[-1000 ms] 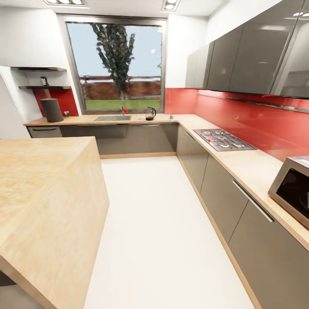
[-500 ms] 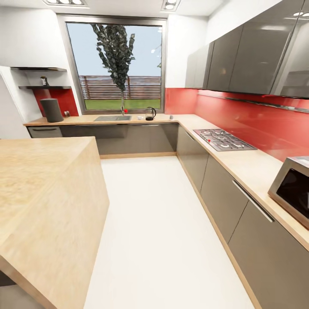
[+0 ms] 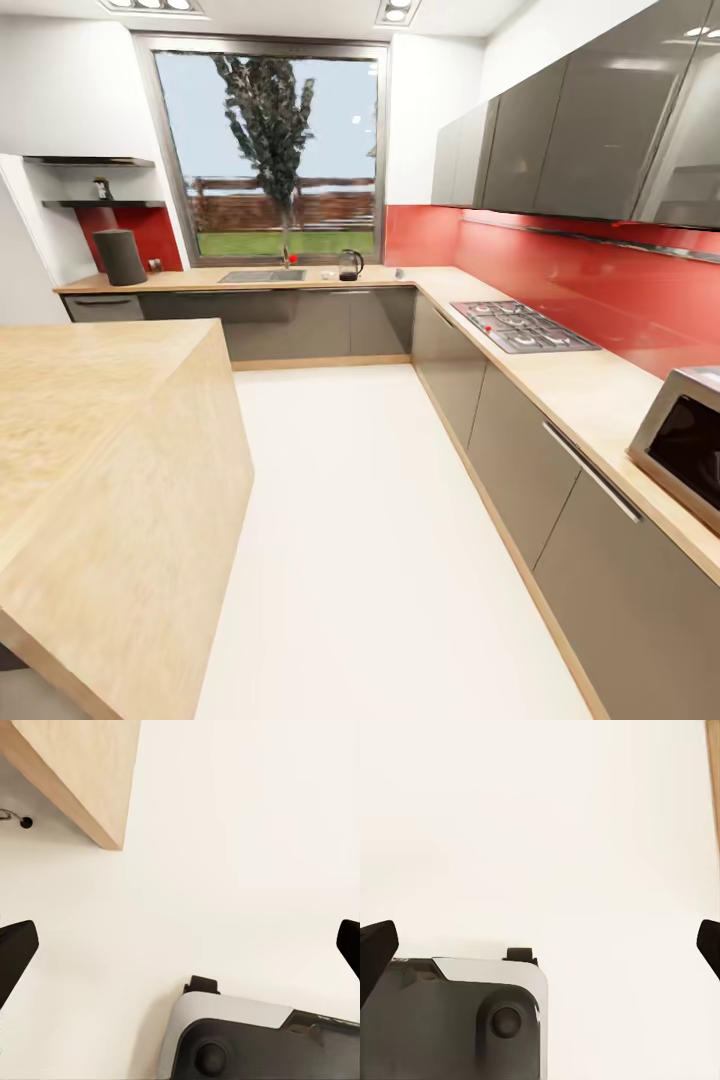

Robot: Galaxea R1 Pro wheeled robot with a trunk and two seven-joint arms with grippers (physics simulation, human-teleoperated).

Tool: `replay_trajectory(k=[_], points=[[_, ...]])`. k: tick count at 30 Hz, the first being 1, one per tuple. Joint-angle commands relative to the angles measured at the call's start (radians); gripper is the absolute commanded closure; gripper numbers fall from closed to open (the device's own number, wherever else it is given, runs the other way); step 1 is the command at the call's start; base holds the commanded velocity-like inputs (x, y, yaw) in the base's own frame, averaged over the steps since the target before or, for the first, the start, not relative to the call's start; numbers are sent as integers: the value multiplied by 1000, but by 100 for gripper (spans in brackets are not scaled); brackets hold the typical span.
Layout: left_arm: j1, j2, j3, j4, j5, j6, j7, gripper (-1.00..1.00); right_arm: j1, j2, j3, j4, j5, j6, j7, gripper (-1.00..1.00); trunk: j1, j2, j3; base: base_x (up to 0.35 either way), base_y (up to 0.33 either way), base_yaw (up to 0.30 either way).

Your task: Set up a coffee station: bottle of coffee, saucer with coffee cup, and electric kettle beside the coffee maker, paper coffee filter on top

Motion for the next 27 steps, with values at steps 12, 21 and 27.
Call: replay_trajectory(k=[12,21,27], points=[[-3,19,-6,2,2,-4,0,-100,0,0,0,0,1,-2,0,-100,1,-2,-2,312,0,0],[-3,18,-8,2,2,-4,0,-100,0,0,0,-1,0,-2,0,-100,1,-2,-2,335,0,0],[-3,20,-1,2,2,-3,2,-100,0,0,0,-1,0,-1,0,-100,1,-2,-2,336,0,0]])
